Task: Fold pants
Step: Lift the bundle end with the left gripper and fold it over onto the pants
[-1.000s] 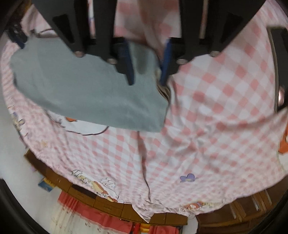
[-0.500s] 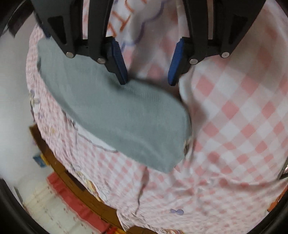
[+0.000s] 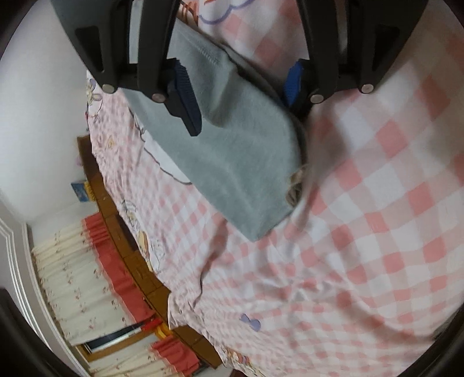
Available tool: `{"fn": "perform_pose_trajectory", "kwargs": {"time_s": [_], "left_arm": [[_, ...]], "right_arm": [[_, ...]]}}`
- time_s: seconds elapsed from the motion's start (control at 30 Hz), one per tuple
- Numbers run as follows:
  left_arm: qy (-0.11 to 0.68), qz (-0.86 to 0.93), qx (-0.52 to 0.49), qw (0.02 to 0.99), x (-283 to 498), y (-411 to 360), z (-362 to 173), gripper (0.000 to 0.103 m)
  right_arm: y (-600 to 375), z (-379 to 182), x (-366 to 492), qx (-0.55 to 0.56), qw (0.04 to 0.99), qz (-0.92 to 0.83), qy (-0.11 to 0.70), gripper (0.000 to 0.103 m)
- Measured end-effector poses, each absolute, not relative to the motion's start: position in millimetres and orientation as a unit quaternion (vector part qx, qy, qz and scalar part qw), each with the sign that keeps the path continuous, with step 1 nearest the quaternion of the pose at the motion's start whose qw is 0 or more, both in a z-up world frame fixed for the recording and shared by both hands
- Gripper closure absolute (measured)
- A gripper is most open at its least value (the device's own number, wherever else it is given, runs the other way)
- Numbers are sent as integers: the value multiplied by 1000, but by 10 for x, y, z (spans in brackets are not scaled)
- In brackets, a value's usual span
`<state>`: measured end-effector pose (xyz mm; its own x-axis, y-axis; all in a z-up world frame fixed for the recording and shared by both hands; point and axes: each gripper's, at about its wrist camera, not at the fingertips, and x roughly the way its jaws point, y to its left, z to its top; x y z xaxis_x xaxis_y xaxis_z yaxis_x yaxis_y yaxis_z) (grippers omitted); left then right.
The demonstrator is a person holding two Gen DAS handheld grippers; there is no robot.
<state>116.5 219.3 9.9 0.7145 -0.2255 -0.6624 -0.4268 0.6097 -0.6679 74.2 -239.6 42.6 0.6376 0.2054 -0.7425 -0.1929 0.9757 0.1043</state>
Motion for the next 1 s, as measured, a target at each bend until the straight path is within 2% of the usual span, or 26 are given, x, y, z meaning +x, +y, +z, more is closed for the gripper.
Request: {"fn": "perform_pose_trajectory", "kwargs": {"time_s": [0.13,0.2,0.23,0.27,0.3,0.43,0.63,0.83,1.0], "left_arm": [[383,72,-436,811,1261,2206,63,45],[385,74,-430,813,1327,2192,53,49],[389,80,-419,817,1352,2173,59,69],[398,93,-397,822,1389,2147,72,95],[401,97,-389,824,1381,2147,73,99],[387,92,-363,843,1352,2164,208,98],[356,63,-284,888,1376,1965,739,98],[321,12,-185,929,1394,1374,1311,98],[327,-65,-150,931,1524,711,1577,98]], "right_arm": [[-2407,373,757,11,901,104,420,54],[-2411,354,754,11,900,101,424,54],[-2413,348,748,11,899,100,425,54],[-2421,350,744,12,899,100,426,54],[-2430,355,736,12,899,99,425,54],[-2475,397,709,12,904,96,417,54],[-2531,411,663,21,904,94,416,54],[-2600,473,600,26,908,95,406,54],[-2709,514,537,33,912,89,399,54]]}}
